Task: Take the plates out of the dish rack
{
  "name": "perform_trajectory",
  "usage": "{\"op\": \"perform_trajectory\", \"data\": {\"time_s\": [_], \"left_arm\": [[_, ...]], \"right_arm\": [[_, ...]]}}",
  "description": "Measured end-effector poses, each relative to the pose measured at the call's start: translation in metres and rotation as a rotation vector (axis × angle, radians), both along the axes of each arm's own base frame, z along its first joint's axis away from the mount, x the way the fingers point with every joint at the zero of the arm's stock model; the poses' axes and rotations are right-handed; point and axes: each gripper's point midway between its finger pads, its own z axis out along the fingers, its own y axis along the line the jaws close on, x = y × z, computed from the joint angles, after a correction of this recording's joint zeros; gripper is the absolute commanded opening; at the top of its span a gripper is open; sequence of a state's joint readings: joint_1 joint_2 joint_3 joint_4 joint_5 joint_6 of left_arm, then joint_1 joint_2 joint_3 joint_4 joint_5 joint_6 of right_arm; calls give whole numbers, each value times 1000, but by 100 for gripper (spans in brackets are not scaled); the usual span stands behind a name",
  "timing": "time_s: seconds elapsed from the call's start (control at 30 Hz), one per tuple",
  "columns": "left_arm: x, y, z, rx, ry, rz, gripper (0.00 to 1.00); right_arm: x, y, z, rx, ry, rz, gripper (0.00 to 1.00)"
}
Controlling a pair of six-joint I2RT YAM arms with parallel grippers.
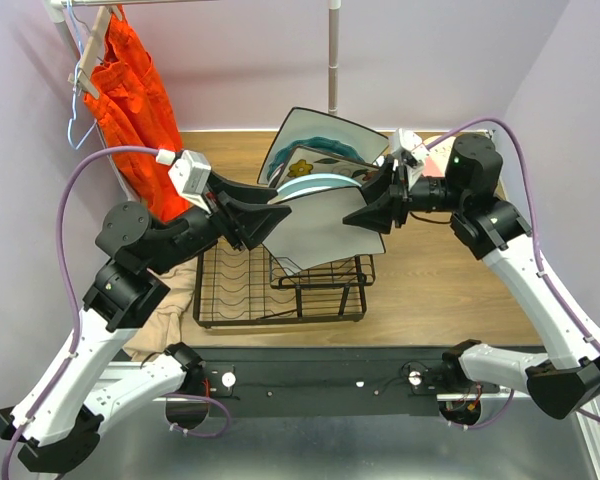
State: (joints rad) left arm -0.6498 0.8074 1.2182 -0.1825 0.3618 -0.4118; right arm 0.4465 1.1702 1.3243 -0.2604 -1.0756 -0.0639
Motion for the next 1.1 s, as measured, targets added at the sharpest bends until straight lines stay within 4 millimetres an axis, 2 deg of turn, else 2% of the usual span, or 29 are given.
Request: {"op": "perform_trajectory", "data": {"time_s": [0.3,0.67,0.87,1.07,1.1], "left_arm": [[0,1,-3,0,6,8,58],[-1,3,-2,-7,8,8,57],[0,3,-4,-4,13,13,57],[4,0,-8,3,28,13,57],[4,0,-8,3,29,13,57]], "right_arm": [[1,4,-15,-52,16,-38,50],[3,7,-22,-77,7,-65,46],[6,9,-26,-89,0,-88,38],[10,9,-27,-97,-6,-117,25],[11,8,-28,-98,-8,-122,20]]}}
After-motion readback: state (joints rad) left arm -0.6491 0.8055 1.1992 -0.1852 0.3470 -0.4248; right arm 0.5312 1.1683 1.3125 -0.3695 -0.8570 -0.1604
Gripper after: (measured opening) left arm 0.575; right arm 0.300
